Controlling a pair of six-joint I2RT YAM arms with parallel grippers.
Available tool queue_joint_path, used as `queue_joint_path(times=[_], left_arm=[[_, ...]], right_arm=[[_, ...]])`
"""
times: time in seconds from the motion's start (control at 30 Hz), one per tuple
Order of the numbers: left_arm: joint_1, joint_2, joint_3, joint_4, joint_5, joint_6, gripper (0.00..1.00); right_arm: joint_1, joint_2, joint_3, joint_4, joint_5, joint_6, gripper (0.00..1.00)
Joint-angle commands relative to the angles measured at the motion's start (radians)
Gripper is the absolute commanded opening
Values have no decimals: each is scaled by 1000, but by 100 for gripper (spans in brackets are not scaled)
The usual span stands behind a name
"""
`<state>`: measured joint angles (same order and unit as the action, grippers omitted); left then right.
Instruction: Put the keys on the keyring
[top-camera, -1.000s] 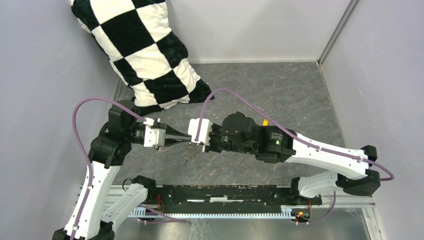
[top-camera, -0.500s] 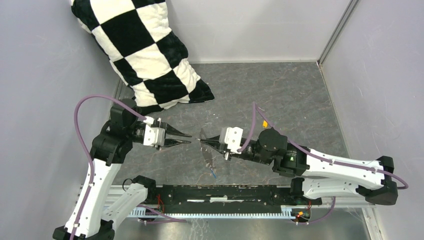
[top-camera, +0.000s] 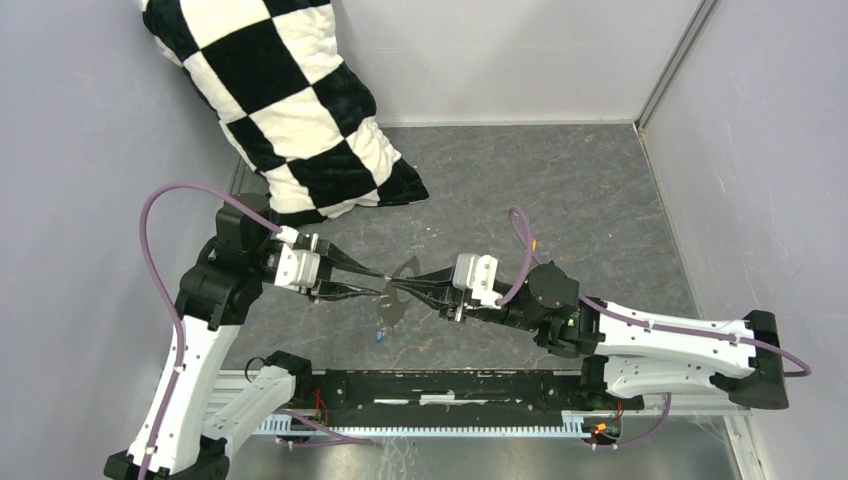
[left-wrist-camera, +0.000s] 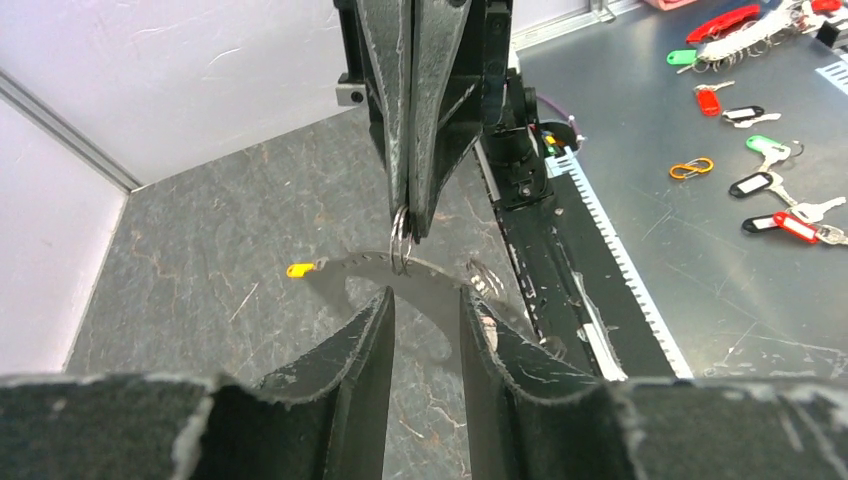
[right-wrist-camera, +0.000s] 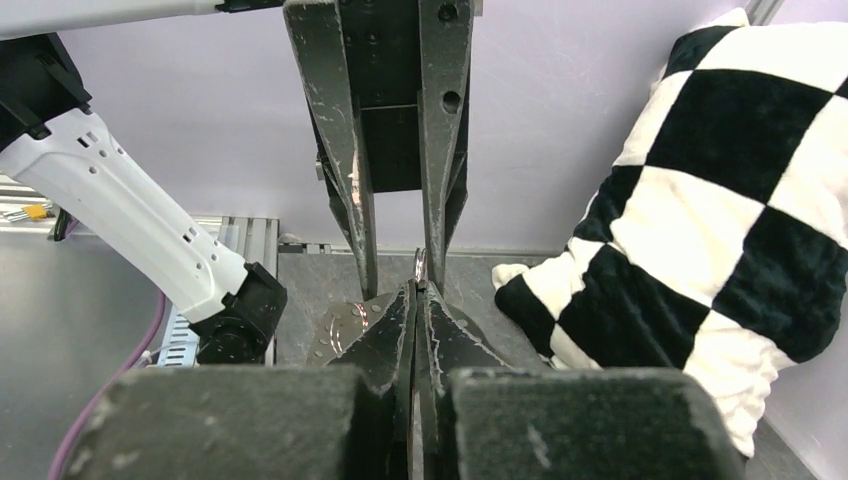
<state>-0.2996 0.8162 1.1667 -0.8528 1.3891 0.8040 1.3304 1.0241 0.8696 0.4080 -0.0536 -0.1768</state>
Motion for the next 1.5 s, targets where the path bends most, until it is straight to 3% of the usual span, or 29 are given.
queue_joint_path(times=[0.0,0.3,0.5,0.67,0.8,0.83,0.97,1.03,1.2,1.47], left_arm=[[-3,2,44,-4,56,-61,36],[-3,14,50,-4,71,-70,30],[-2,14,60,-4,74,-67,12],[-3,7,57,-5,79,-69,10],[-3,7,57,-5,80,-66,2],[-3,9,58,-3,75,-67,2],[-3,1,44,-5,3,-49,2],[-3,-15,21,-4,-61,1,2],[-3,-56,-49,5,-219,145,2],[-2,-32,-42,6,-310,133,2]], right_arm=[[-2,9,-2,127,-26,27,1],[-2,34,-16,182,-52,58,1],[-2,39,-30,193,-45,63,1],[-1,43,-40,198,-32,63,1],[-2,54,-26,175,-21,58,1],[-1,56,-17,152,-6,53,5],[-2,42,43,-20,81,24,38],[-2,26,80,-121,116,-7,45],[-2,47,231,-398,184,-71,48],[-3,223,507,-702,140,-137,47]])
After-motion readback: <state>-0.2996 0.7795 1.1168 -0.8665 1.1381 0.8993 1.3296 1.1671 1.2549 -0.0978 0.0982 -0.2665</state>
